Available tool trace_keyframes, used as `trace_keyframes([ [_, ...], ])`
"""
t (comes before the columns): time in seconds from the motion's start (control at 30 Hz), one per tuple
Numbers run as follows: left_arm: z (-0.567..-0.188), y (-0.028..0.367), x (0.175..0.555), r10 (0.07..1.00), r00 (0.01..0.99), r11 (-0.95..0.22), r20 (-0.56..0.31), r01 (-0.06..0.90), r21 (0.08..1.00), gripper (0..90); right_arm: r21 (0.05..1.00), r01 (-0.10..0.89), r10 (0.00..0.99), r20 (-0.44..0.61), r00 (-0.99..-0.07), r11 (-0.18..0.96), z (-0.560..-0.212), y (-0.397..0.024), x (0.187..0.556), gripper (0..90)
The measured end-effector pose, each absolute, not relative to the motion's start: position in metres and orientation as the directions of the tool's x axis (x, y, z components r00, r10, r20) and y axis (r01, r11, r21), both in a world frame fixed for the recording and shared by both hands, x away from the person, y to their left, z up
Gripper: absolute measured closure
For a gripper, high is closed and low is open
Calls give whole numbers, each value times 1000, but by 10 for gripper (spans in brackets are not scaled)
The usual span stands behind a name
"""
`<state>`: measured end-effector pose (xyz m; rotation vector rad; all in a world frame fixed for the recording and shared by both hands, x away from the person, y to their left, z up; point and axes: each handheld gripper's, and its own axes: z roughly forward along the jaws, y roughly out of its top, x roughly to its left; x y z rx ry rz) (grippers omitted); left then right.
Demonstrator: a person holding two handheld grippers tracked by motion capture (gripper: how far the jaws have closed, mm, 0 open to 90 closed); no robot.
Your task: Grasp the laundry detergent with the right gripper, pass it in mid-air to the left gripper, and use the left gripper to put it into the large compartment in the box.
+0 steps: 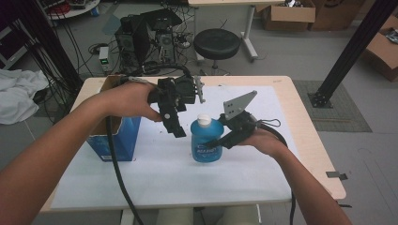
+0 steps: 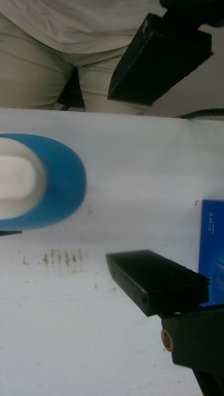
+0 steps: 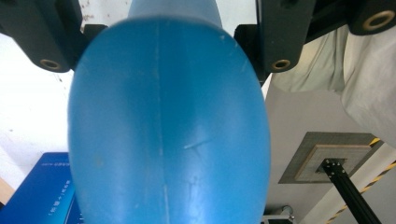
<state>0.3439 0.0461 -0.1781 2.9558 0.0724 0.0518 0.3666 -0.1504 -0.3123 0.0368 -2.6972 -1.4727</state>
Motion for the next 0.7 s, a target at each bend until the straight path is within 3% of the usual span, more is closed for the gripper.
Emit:
trace_keyframes([
  [0.7, -179, 42, 348, 63, 998, -982, 15, 59, 177, 191, 828, -8, -101, 59, -993, 560, -319, -121, 372, 445],
])
